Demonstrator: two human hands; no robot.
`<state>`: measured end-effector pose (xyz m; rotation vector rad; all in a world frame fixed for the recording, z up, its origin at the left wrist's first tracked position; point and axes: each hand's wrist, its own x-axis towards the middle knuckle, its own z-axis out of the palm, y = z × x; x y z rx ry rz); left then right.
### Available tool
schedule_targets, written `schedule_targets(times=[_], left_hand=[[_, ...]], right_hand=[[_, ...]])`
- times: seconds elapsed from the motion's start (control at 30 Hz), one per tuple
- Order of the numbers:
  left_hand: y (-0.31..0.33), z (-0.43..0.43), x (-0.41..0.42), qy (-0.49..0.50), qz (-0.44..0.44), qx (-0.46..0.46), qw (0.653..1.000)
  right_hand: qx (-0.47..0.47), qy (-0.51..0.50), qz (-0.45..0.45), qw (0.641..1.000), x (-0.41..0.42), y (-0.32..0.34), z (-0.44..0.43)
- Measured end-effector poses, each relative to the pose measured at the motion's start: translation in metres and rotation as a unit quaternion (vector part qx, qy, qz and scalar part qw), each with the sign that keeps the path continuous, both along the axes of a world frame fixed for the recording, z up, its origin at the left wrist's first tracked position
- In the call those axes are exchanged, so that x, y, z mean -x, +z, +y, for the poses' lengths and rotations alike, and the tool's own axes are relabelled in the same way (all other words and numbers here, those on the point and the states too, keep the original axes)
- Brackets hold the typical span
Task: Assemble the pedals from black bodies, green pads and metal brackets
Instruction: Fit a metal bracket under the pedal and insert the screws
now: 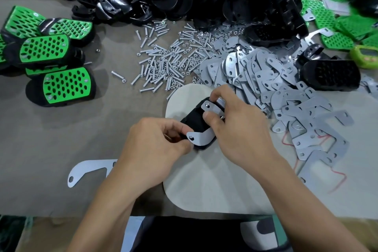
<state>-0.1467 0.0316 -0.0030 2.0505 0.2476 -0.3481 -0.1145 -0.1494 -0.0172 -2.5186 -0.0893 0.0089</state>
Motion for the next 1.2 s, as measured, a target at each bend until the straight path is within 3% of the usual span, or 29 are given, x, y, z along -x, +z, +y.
schedule_targets(times=[0.37, 0.53, 0.73, 1.0, 1.2], left_hand=[[-0.008, 0.003, 0.008, 0.043, 0.016, 0.085, 0.995], [-0.01, 0.003, 0.007, 0.056, -0.005, 0.076, 0.996], [-0.019, -0.007, 0.014, 0.141, -0.046, 0.115, 0.982], [-0.023, -0.004, 0.003, 0.117, -0.016, 0.138, 0.983], [-0.024, -0.004, 0.003, 0.096, -0.026, 0.081, 0.992]], right_hand=[[0.014, 0.004, -0.005, 1.0, -0.002, -0.002, 0.002], [0.018, -0.001, -0.007, 1.0, -0.003, -0.003, 0.004], [0.02, -0.009, -0.007, 1.0, -0.001, -0.004, 0.005], [0.009, -0.02, -0.019, 1.0, 0.0, -0.007, 0.007], [0.02, -0.021, -0.027, 0.999, -0.001, -0.009, 0.009]])
